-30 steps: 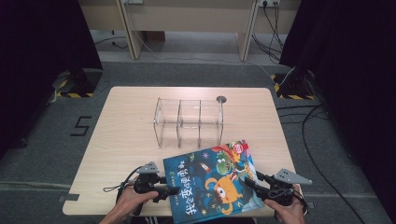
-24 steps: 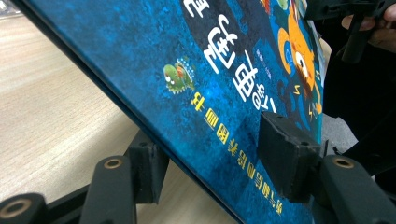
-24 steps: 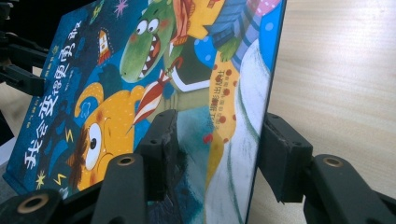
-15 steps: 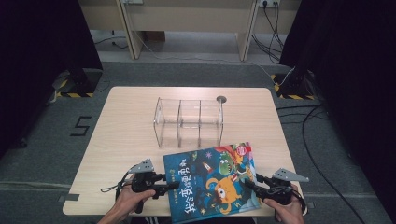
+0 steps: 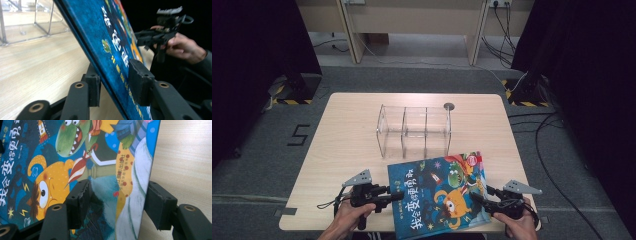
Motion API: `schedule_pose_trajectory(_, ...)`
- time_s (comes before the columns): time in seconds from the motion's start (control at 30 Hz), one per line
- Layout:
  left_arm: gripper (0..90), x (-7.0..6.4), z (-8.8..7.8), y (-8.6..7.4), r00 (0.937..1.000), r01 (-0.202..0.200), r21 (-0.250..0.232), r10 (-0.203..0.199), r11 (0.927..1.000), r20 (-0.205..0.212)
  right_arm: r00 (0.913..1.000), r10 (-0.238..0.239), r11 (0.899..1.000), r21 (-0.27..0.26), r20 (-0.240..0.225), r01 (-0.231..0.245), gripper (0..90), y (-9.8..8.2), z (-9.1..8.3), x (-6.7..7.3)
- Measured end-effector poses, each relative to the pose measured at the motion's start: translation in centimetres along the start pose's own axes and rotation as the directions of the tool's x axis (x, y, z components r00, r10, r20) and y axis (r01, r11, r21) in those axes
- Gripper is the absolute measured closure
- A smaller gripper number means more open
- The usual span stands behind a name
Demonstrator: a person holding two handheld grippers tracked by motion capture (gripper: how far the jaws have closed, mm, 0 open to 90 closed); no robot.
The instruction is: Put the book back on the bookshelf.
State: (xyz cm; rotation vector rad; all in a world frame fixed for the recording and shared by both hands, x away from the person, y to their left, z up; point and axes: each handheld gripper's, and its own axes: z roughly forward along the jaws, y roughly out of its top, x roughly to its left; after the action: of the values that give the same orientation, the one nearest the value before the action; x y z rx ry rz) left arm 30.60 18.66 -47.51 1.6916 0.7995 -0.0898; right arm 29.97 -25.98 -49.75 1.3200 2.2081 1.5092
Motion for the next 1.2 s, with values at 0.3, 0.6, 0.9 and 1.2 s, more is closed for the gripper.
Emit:
schedule_pose_trajectory(0.3, 66.9, -0.2, 0.2, 0.7, 0.9993, 0.012, -0.029, -0.011, 0.9995, 0.035, 0.9991, 0.04, 0.999, -0.015, -0.016, -0.04, 40.7, -0.1, -0.3, -0.3)
schedule_pose_trajectory(0.6, 64.2, 0.6, 1.4, 1.1, 0.9975, 0.001, 0.031, -0.003, 0.9995, 0.071, 0.9981, 0.061, 0.998, -0.009, -0.008, -0.061, 41.1, -0.2, -0.2, -0.2)
schedule_pose_trajectory(0.9, 71.0, 0.0, 2.4, 1.5, 0.9904, 0.06, 0.039, -0.064, 0.9975, 0.122, 0.9956, 0.083, 0.996, -0.026, -0.044, -0.084, 46.1, -0.1, -0.1, 0.3)
schedule_pose_trajectory(1.2, 67.7, 0.3, 2.7, 1.7, 0.9824, 0.176, 0.068, -0.179, 0.9821, 0.053, 0.9981, 0.019, 0.999, 0.025, 0.059, -0.021, 31.6, 0.1, 0.3, 1.3)
